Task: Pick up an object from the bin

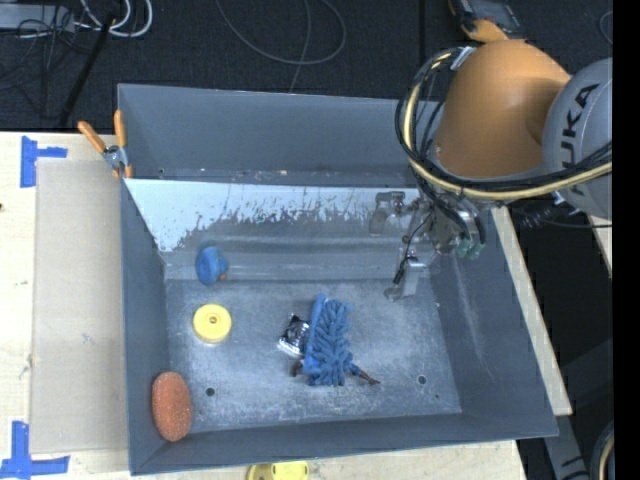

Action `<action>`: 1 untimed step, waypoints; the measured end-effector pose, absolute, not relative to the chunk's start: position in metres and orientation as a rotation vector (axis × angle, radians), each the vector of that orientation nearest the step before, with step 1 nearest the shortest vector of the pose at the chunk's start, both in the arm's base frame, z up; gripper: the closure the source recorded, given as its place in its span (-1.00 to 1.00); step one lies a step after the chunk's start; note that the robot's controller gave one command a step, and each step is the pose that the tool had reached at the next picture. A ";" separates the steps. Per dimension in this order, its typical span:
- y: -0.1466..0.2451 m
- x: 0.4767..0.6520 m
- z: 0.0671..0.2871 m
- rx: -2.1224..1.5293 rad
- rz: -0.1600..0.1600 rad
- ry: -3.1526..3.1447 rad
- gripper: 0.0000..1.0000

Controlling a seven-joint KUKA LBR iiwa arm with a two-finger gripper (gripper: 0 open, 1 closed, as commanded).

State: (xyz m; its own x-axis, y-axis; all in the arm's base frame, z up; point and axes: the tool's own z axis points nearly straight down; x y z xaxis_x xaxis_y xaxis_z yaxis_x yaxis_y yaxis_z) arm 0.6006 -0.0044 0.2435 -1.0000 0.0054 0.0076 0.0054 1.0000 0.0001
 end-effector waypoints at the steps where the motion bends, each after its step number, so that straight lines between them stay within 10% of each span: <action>1: -0.004 0.602 0.248 -0.009 0.000 -3.142 -1.00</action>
Offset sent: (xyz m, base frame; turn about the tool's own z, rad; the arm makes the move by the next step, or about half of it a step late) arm -0.0125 0.0265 -0.0981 0.0408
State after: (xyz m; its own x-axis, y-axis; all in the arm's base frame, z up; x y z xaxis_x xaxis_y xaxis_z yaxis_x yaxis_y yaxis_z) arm 0.6020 -0.0044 0.2482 -1.0000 0.0054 -0.0005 0.0054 1.0000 0.0001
